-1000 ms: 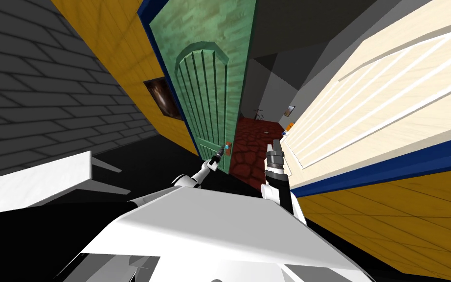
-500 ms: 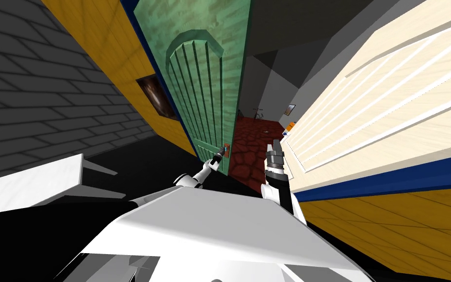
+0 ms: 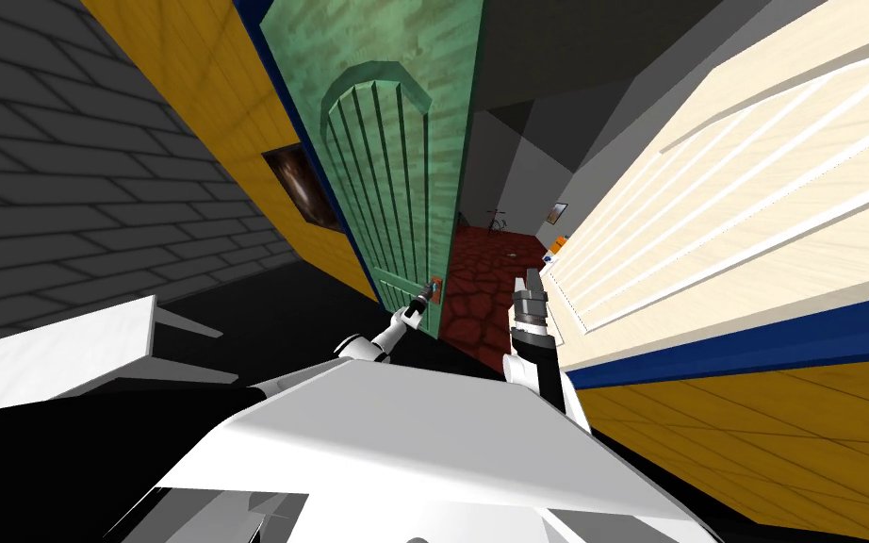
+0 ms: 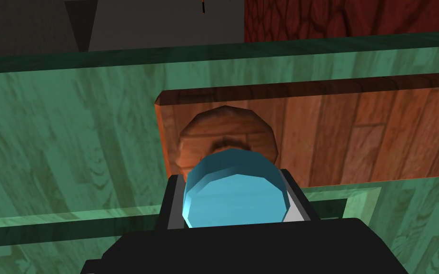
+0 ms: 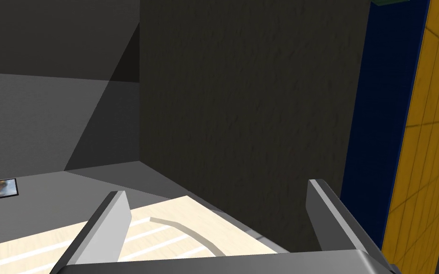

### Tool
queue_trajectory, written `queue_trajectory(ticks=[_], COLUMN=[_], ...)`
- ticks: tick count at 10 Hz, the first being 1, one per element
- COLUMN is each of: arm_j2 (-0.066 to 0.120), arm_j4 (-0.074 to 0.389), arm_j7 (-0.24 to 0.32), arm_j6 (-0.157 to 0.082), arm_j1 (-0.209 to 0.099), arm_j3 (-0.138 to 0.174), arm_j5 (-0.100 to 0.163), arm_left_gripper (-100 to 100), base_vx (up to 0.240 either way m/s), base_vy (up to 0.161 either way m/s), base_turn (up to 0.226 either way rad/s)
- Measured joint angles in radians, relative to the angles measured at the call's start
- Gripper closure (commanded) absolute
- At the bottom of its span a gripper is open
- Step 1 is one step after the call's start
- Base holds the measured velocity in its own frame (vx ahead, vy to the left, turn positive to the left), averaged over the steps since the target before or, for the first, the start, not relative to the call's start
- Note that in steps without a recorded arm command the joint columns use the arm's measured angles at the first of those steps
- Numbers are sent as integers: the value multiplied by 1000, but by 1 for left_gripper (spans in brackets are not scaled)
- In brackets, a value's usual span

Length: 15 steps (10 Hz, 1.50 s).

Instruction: Push the door open

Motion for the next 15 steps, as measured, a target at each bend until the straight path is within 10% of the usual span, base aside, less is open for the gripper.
queue_trajectory(ticks=[7,8,15], arm_j2=[37,52,55], arm_j4=[3,-11,-20], arm_j7=[-26,-24,-9], arm_j6=[-2,4,11], arm_j1=[5,8,12], arm_j3=[53,61,48], arm_j5=[15,18,22], arm_left_gripper=[100,-100,-100], base_vx=[141,-61,-186], base_vy=[-114,-51,24], base_turn=[55,42,6])
